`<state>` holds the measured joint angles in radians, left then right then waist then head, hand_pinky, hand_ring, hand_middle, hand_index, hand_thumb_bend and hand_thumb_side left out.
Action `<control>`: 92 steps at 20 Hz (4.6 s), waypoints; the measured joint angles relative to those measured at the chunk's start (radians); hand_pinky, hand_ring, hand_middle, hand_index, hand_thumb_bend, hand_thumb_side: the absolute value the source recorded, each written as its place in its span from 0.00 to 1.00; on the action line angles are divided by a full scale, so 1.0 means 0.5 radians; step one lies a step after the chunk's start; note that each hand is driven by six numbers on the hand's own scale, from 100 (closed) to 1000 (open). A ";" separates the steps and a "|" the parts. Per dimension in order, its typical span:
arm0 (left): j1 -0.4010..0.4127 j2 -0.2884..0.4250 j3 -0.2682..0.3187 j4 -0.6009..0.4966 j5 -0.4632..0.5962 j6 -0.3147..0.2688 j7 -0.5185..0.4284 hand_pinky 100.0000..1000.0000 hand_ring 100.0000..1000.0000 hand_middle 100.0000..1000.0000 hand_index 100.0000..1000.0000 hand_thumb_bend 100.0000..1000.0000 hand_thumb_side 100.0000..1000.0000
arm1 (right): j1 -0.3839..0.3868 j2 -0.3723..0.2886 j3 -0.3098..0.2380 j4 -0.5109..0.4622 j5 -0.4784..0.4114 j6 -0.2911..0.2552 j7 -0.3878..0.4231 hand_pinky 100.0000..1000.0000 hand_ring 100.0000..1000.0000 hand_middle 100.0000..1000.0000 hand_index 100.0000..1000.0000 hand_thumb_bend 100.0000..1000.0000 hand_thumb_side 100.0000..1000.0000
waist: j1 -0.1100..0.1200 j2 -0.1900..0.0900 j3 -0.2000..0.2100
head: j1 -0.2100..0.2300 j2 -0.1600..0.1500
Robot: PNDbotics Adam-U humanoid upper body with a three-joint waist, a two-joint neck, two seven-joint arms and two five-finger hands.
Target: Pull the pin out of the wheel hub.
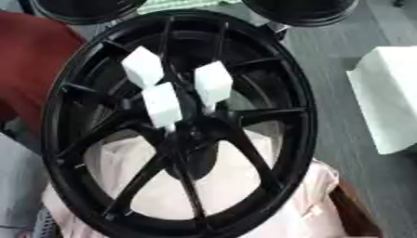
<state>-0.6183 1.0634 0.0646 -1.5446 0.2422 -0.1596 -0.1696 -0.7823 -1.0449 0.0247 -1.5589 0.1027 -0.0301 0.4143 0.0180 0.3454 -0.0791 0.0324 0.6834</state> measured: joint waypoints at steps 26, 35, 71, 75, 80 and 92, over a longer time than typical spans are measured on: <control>0.254 0.331 -0.298 -0.822 -0.480 0.177 -1.088 0.84 0.84 0.82 0.91 0.49 0.73 | 0.029 -0.033 0.007 0.001 0.011 0.000 0.008 0.82 0.74 0.64 0.70 0.00 0.42 | 0.056 0.000 -0.011 | -0.045 0.000; 0.143 0.341 -0.425 -0.893 -0.547 0.142 -1.208 0.83 0.84 0.81 0.91 0.52 0.65 | 0.016 -0.031 0.021 0.006 0.016 -0.005 0.020 0.82 0.74 0.64 0.70 0.00 0.42 | 0.054 0.000 -0.032 | -0.014 0.000; -0.621 -0.146 -0.799 -0.334 -0.560 0.176 -1.264 0.81 0.79 0.74 0.82 0.37 0.06 | -0.001 0.022 0.041 0.042 0.020 -0.020 0.040 0.82 0.73 0.64 0.70 0.00 0.43 | 0.078 0.001 -0.091 | 0.012 -0.001; -0.643 -0.189 -0.824 -0.281 -0.557 0.176 -1.304 0.81 0.79 0.76 0.83 0.37 0.06 | -0.003 0.024 0.045 0.042 0.020 -0.025 0.035 0.82 0.73 0.64 0.70 0.00 0.43 | 0.078 0.013 -0.101 | 0.020 -0.002; -0.661 -0.231 -0.843 -0.234 -0.558 0.167 -1.341 0.81 0.79 0.77 0.83 0.37 0.06 | -0.013 0.040 0.049 0.043 0.020 -0.027 0.033 0.82 0.73 0.64 0.70 0.00 0.43 | 0.078 0.024 -0.109 | 0.030 -0.003; -0.665 -0.262 -0.883 -0.187 -0.544 0.125 -1.464 0.81 0.80 0.77 0.83 0.32 0.06 | -0.018 0.057 0.048 0.055 0.020 -0.039 0.013 0.82 0.73 0.63 0.69 0.00 0.43 | 0.084 0.033 -0.128 | 0.012 -0.023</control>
<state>-0.9507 0.9324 -0.3769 -1.6383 -0.0296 -0.0970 -0.9015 -0.7915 -1.0163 0.0489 -1.5314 0.1128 -0.0494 0.4207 0.0599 0.3621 -0.1433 0.0383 0.6719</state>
